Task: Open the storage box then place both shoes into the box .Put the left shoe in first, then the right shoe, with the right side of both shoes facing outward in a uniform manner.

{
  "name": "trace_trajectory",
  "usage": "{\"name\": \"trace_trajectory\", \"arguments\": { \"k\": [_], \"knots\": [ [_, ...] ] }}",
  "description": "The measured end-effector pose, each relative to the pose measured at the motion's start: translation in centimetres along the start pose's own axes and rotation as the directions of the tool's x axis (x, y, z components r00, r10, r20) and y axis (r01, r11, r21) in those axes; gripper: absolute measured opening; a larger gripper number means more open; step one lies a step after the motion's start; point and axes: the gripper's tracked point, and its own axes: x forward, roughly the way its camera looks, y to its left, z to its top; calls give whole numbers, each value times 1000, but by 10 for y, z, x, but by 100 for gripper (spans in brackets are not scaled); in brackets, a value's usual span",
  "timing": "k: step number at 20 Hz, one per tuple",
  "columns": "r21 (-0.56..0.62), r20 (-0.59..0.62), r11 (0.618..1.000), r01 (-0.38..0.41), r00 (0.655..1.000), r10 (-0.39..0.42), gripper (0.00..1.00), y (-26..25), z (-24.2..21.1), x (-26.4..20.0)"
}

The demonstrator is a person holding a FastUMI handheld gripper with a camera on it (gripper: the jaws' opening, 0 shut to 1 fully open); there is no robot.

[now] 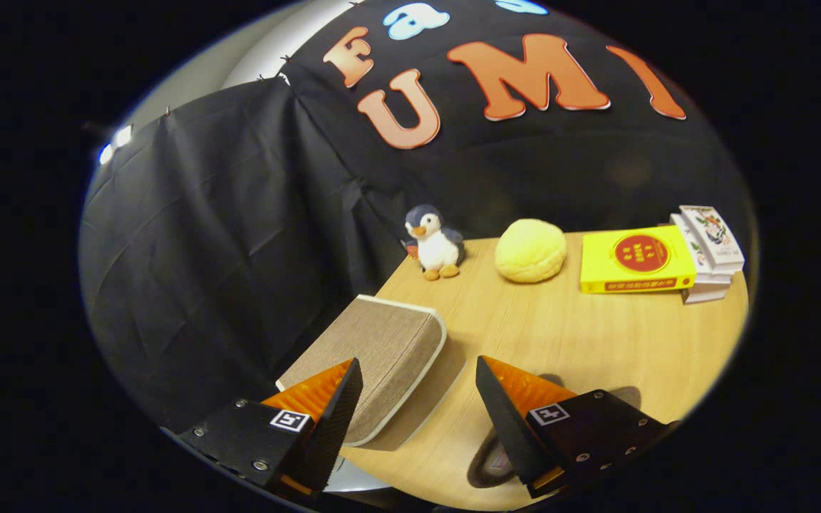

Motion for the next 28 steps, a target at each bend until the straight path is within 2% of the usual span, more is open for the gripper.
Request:
{"name": "trace_trajectory", "arguments": {
  "k": [7,12,19,22,25,27,28],
  "knots": [
    [137,-145,986,-90,983,110,96,16,-46,41],
    [229,-204,964,-134,962,182,90,23,-73,69],
    [354,-226,919,-173,938,264,89,29,-88,94],
    [407,-217,887,-216,921,324,80,41,-85,93],
    [432,-169,859,-275,911,377,61,49,-71,80],
    [428,-151,858,-282,914,376,51,44,-68,80],
    [429,-171,864,-263,916,364,51,39,-73,84]
  ]
}}
